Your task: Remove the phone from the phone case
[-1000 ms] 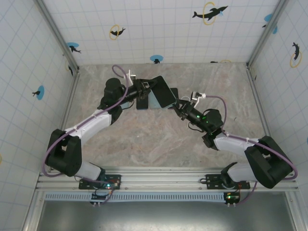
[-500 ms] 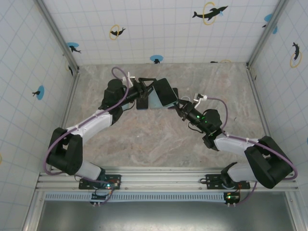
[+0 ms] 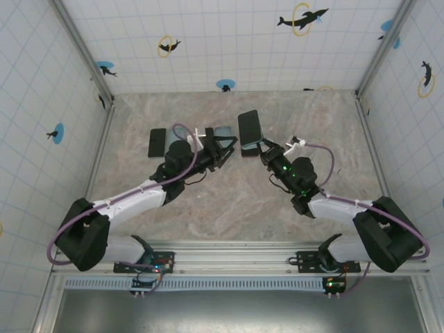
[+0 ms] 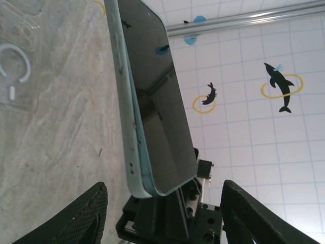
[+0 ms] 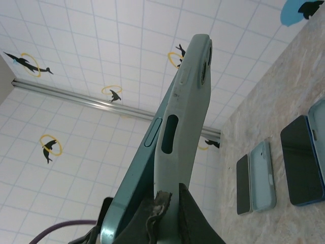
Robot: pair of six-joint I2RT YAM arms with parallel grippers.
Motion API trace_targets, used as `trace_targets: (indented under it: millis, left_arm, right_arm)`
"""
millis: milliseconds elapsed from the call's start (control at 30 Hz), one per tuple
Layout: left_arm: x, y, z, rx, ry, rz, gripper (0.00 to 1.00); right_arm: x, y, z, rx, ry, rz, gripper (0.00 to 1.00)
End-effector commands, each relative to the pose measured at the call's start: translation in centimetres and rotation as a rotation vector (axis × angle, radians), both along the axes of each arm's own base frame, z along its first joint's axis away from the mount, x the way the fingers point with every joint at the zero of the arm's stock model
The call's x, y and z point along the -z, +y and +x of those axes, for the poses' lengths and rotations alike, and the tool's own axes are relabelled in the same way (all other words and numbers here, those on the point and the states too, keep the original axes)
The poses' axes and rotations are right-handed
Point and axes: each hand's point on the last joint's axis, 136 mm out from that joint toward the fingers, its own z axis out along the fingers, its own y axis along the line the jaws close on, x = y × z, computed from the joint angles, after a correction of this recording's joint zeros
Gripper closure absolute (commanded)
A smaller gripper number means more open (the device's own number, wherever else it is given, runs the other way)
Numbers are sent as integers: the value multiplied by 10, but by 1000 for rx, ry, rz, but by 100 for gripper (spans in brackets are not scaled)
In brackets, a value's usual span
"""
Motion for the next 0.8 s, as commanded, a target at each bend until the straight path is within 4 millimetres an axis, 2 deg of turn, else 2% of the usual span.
trace_targets:
  millis: [0,133,433,767]
  left_arm:
    - [-29,-4,-3,-51,-33,-100,40]
    - [-39,-13,-9,-45,-37,-136,41]
    - [-37,-34,-16,-24,15,-219,47]
    - [-39,-42,-13,-28,28,-276,52]
  right_arm:
    - [-36,-7,2,57,-119,72,100]
    - [-34,-9,2,78,-129,78,100]
    - [-36,-9,-2,107,-165,54,100]
    - [-36,-7,-6,103,-179,35,100]
